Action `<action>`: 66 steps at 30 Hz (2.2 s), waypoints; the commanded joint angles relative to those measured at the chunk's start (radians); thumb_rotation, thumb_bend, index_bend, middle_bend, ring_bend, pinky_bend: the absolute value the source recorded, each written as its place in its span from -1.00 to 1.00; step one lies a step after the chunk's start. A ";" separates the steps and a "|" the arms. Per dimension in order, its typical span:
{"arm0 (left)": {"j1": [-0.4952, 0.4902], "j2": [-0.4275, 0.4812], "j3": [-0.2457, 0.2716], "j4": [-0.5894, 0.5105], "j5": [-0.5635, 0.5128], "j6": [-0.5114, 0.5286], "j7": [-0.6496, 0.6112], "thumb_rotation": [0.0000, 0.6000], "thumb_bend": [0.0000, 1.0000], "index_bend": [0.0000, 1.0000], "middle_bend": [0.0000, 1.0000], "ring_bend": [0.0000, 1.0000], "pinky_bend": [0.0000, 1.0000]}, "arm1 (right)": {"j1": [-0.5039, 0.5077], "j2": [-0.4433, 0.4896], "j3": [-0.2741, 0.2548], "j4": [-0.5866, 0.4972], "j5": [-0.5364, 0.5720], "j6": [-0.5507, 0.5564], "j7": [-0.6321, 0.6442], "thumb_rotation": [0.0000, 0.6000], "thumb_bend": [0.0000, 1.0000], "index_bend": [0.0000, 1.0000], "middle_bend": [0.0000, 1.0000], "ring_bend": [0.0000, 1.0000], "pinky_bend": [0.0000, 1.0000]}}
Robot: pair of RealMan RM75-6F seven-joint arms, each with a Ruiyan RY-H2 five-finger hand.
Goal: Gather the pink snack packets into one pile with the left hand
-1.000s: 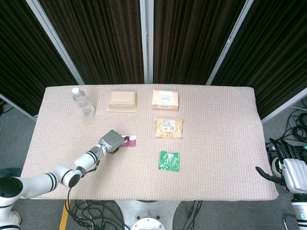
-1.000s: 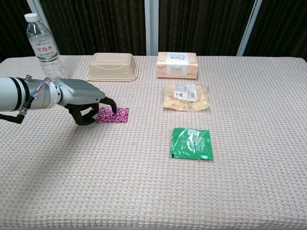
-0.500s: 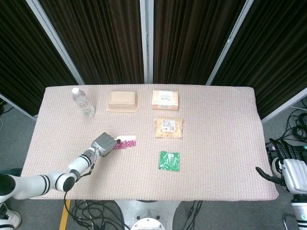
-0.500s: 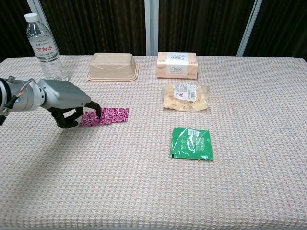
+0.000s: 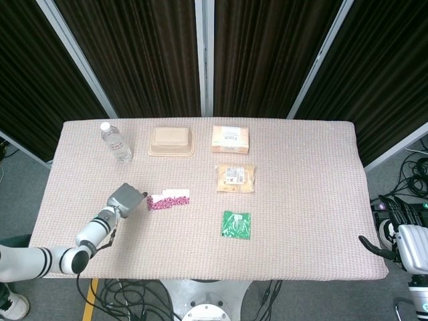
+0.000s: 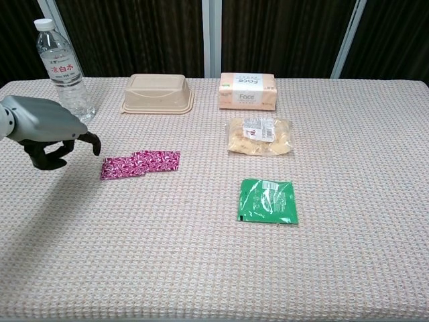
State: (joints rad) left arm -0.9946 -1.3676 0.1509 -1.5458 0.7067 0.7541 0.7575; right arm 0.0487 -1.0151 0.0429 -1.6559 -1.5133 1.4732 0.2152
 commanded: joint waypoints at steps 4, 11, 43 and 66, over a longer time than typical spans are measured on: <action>-0.009 -0.045 -0.033 0.009 0.037 0.003 -0.032 1.00 0.08 -0.45 0.62 0.68 0.72 | 0.002 -0.002 -0.001 0.003 0.003 -0.007 -0.001 -0.69 -0.82 -0.87 -0.78 -1.00 -0.85; -0.031 -0.111 -0.044 0.056 0.013 -0.016 -0.032 1.00 0.08 -0.45 0.62 0.68 0.72 | 0.000 0.000 0.000 0.006 0.014 -0.015 0.001 -0.71 -0.82 -0.87 -0.78 -1.00 -0.85; -0.063 -0.032 0.067 -0.051 -0.120 0.039 0.030 1.00 0.08 -0.45 0.62 0.68 0.72 | 0.003 -0.007 0.002 0.011 0.009 -0.017 0.004 -0.71 -0.82 -0.87 -0.78 -1.00 -0.85; -0.089 -0.201 -0.062 0.174 -0.071 -0.032 -0.044 1.00 0.08 -0.45 0.62 0.68 0.72 | 0.001 -0.011 -0.001 0.033 0.024 -0.031 0.020 -0.71 -0.82 -0.87 -0.78 -1.00 -0.85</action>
State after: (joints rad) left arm -1.0784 -1.5618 0.0885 -1.3776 0.6425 0.7290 0.7077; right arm 0.0497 -1.0255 0.0421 -1.6233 -1.4897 1.4426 0.2350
